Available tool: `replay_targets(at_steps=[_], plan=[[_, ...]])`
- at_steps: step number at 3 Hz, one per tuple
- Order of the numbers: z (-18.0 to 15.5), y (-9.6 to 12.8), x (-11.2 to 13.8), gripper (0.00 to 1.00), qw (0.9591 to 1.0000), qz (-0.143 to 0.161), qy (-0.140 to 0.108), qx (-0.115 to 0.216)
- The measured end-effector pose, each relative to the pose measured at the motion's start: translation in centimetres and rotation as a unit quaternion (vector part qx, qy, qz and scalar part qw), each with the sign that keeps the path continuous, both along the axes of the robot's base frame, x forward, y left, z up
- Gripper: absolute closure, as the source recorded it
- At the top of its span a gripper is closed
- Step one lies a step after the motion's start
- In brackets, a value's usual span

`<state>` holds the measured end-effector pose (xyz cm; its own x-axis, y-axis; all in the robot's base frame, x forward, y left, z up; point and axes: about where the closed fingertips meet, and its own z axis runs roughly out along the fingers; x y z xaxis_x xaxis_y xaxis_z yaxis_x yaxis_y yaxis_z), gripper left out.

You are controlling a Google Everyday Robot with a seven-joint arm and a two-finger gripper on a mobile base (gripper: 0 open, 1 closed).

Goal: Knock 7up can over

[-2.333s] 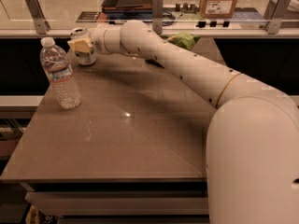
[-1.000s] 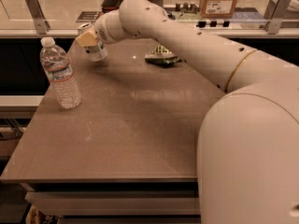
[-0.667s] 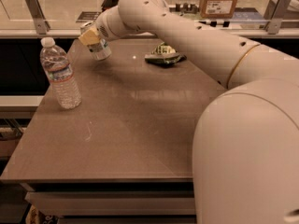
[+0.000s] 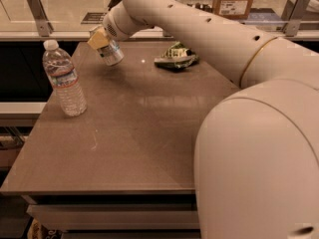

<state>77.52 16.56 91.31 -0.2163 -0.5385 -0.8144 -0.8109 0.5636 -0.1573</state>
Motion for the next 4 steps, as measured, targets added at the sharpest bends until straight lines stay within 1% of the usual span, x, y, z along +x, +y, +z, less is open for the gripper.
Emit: replay_targets(at_steps=[2, 3, 4], plan=[[-2.2, 0.0, -1.1, 1.00, 0.9987, 0.008, 0.043, -0.025], [-3.3, -0.4, -1.8, 1.00, 0.9953, 0.006, 0.068, -0.068], [-3.7, -0.9, -2.4, 1.00, 0.9888, 0.002, 0.084, -0.123]])
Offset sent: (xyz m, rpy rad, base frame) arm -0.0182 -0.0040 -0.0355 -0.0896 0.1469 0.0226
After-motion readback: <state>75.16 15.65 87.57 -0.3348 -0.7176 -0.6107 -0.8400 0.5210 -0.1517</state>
